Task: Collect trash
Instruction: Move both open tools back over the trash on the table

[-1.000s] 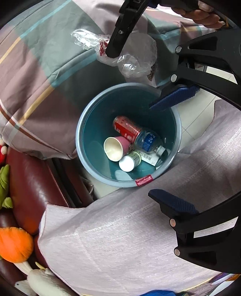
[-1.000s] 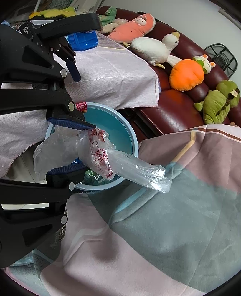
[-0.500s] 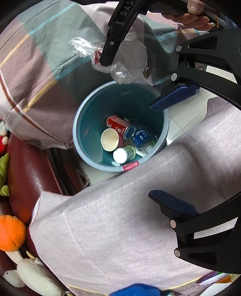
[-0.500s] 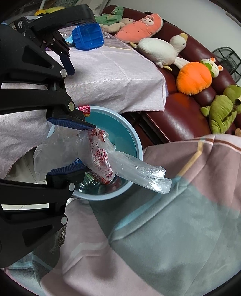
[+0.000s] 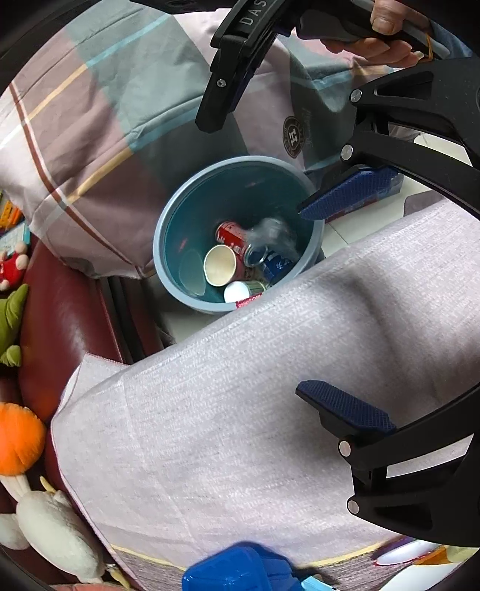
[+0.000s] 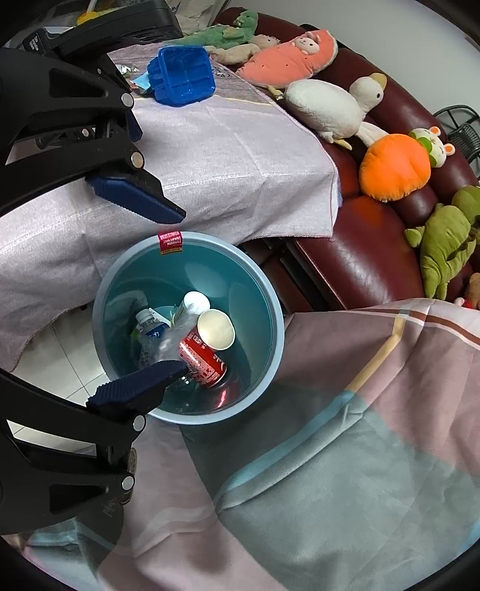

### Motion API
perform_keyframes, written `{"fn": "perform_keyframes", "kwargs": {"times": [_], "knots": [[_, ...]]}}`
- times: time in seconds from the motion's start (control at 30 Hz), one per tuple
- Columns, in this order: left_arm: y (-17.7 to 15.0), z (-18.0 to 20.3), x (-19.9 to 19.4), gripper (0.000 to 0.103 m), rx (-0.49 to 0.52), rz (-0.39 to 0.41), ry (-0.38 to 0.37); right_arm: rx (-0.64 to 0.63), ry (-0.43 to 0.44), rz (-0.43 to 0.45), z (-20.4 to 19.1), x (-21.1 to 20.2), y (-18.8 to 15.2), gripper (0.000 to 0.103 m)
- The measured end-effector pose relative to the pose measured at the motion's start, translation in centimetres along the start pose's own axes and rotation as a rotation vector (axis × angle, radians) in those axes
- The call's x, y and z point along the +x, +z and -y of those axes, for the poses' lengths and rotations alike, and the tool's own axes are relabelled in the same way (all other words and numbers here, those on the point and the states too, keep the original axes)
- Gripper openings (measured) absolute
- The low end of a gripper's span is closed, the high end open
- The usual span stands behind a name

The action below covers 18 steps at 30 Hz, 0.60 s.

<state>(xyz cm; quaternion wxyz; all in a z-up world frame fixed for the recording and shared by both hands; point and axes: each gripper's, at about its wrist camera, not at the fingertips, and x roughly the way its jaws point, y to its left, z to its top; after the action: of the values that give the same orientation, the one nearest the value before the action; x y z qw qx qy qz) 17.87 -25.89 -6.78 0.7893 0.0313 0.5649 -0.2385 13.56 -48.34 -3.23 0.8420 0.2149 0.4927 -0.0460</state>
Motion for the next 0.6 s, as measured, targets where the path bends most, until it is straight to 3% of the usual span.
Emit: {"fn": "perform_keyframes", "kwargs": {"times": [0.6], "knots": [[-4.7,-4.5,-8.0,0.089,-0.049,0.108,-0.020,-0.081,-0.011,0.021,-7.0,-5.2,-4.3,0.077]]}}
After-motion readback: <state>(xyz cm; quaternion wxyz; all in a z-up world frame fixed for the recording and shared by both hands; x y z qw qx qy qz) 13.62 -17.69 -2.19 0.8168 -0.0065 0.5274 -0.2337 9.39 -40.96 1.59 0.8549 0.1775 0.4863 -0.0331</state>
